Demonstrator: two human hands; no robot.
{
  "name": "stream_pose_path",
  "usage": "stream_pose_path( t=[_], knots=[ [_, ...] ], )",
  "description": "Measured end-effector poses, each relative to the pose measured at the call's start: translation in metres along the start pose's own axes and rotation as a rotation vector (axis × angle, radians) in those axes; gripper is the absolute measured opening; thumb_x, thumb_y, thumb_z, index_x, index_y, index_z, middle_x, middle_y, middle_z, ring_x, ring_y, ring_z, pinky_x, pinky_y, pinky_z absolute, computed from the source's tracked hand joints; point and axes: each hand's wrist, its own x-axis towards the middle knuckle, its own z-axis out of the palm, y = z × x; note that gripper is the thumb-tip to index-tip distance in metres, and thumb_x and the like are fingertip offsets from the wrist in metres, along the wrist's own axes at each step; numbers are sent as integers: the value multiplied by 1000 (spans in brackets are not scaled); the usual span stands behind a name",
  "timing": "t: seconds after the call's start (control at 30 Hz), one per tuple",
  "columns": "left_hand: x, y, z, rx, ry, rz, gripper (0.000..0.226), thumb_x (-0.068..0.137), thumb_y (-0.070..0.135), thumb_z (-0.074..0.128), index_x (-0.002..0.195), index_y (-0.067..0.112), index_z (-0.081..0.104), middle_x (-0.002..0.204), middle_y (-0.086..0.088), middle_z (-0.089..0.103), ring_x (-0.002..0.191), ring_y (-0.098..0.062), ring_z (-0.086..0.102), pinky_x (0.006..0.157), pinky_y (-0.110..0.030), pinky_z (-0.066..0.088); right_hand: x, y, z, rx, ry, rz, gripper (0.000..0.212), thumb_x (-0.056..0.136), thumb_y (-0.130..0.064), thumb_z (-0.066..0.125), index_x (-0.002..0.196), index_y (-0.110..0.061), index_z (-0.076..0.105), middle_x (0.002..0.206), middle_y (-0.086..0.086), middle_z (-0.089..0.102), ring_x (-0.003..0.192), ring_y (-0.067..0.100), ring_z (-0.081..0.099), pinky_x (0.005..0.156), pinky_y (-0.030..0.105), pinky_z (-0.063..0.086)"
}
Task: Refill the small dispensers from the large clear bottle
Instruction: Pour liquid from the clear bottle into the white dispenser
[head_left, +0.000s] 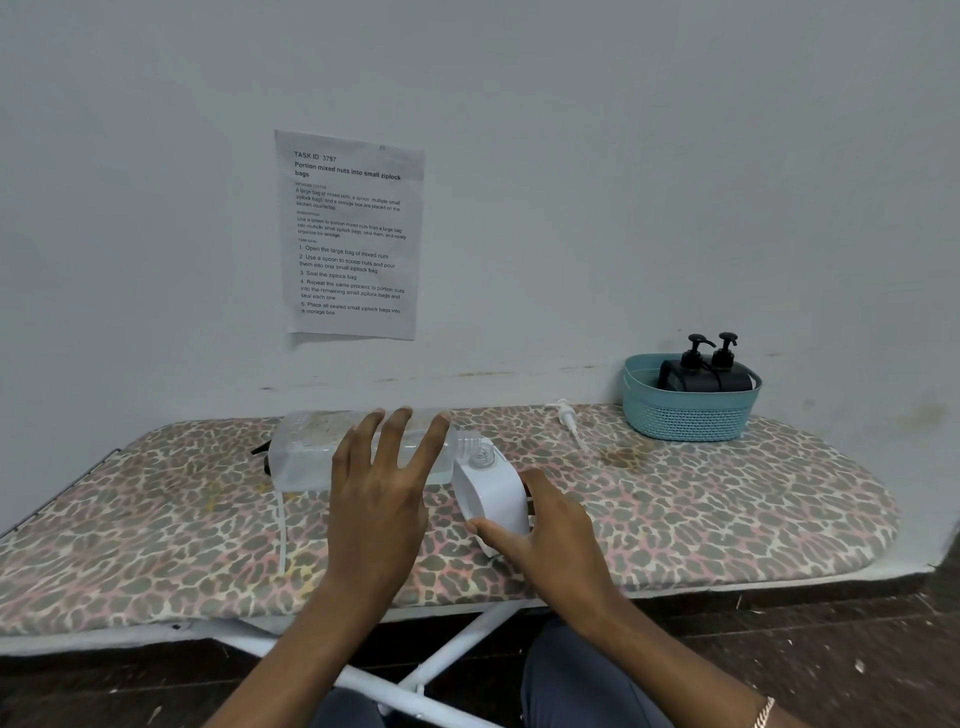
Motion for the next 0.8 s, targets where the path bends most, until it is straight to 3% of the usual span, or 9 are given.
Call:
stream_pose_path(
  t=[0.47, 0.8],
  knots=[
    [1, 0, 1, 4, 14, 6, 92, 66, -16, 72, 149, 22, 59, 143, -17, 58, 136, -43, 49, 110, -54, 37, 0, 2, 2, 9, 9, -12, 49, 83, -69, 73, 116, -42, 51, 110, -20, 65, 99, 3, 63, 77, 31, 58],
    [1, -1, 3, 10, 14, 11, 91, 67, -15, 73, 150, 22, 58, 143, -16, 57, 136, -43, 49, 111, -54, 35, 1, 3, 3, -7, 24, -34, 46, 82, -74, 72, 111, -55, 43, 107, -23, 64, 97, -3, 61, 70, 18, 50]
  ],
)
